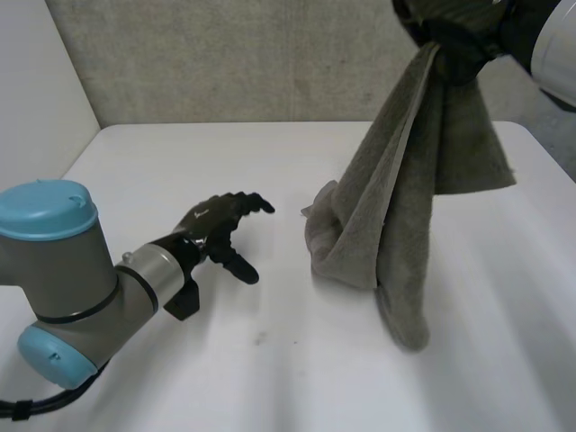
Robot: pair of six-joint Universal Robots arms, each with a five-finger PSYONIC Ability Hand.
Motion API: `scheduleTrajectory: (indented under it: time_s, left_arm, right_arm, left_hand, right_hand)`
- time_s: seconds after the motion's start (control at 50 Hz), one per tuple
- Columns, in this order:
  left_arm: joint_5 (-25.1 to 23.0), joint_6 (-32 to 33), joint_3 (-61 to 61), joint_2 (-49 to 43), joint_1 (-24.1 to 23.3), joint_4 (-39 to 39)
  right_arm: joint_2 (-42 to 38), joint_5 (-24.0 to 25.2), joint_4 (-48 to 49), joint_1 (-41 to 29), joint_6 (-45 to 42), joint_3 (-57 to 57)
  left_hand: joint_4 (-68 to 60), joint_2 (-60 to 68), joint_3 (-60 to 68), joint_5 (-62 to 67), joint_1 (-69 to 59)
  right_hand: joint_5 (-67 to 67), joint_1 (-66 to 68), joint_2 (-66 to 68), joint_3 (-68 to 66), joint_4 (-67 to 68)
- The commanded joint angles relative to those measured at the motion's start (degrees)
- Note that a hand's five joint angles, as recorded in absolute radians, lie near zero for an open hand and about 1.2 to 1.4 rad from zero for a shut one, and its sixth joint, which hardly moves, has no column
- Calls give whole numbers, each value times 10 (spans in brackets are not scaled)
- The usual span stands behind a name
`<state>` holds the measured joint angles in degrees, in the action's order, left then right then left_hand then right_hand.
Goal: Fold the towel.
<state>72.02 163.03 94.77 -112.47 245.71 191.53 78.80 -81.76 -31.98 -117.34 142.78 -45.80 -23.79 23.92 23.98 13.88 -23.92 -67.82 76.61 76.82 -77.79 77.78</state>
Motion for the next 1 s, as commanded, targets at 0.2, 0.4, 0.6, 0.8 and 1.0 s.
scheduleTrajectory:
  time_s: [0.2,0.4,0.6,0.8,1.0]
  left_arm:
    - [44,-75,-24,-9,-60,-77]
    - [96,-129,-124,-93,-113,-61]
    - [99,-170,-210,-169,-167,-16]
    - [99,-169,-272,-223,-198,-1]
    - [98,-158,-289,-234,-194,-11]
  right_arm:
    - [4,-84,60,-10,-3,-2]
    - [7,-87,59,-12,-1,-15]
    - [16,-82,61,-17,-1,-49]
    - [16,-81,74,-17,3,-63]
    - [21,-78,85,-6,0,-62]
  left_hand:
    - [-54,53,53,53,-53]
    - [-41,40,39,40,-40]
    - [-49,48,47,48,-48]
    - [-138,137,136,137,-137]
    - [-562,561,560,561,-561]
  right_hand:
    - [-22,34,32,-22,22]
    - [-22,34,32,-22,22]
    - [-22,34,32,-22,22]
    - [-22,34,32,-22,22]
    - [-22,34,32,-22,22]
